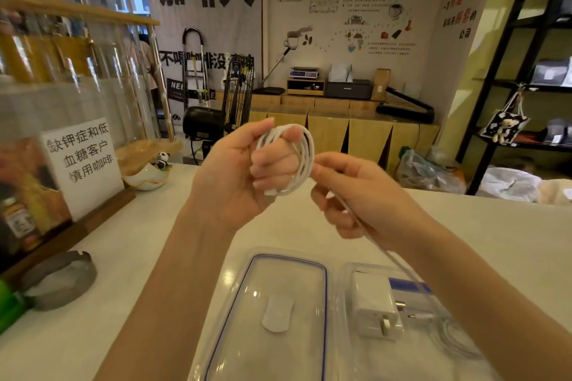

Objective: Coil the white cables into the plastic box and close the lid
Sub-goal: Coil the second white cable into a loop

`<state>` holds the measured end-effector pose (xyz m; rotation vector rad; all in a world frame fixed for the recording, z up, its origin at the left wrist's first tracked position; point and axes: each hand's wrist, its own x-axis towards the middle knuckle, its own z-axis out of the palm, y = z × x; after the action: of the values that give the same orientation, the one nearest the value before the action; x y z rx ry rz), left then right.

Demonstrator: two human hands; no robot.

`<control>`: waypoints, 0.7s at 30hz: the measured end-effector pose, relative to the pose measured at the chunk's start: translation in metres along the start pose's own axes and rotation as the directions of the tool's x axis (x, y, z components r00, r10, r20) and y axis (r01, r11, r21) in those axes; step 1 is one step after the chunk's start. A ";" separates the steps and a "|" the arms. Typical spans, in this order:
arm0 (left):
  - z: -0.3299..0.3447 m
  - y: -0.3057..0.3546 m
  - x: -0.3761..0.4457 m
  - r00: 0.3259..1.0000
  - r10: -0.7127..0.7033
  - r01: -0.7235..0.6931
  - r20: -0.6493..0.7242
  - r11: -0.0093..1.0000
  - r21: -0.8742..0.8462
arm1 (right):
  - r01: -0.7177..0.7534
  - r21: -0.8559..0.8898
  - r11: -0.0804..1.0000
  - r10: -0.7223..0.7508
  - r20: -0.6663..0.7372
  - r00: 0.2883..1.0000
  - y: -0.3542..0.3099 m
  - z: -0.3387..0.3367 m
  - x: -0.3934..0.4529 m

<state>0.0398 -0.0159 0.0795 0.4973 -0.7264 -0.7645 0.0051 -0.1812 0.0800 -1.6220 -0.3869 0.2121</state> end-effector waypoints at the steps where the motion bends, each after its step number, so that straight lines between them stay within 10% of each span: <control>1: -0.003 0.000 0.000 0.999 0.027 -0.028 -0.018 0.999 -0.039 | -0.017 -0.024 1.000 0.017 0.017 1.000 0.004 0.004 -0.002; 9: -0.007 -0.013 0.009 0.897 0.344 -0.279 -0.277 0.927 0.249 | -0.152 -0.070 0.986 0.159 0.110 0.981 0.017 0.019 -0.015; 14: -0.021 -0.010 0.005 0.739 0.602 -0.091 -0.302 0.534 0.841 | -0.336 -0.008 0.942 0.322 0.311 0.894 0.017 0.027 -0.036; 21: -0.019 -0.010 -0.005 0.901 0.110 0.406 -0.419 0.128 0.905 | -0.108 -0.286 0.952 0.179 0.234 0.956 -0.020 0.007 -0.046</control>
<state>0.0469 -0.0161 0.0591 2.0007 -0.7191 -0.1869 -0.0424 -0.1909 0.0951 -1.9022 -0.5132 0.5036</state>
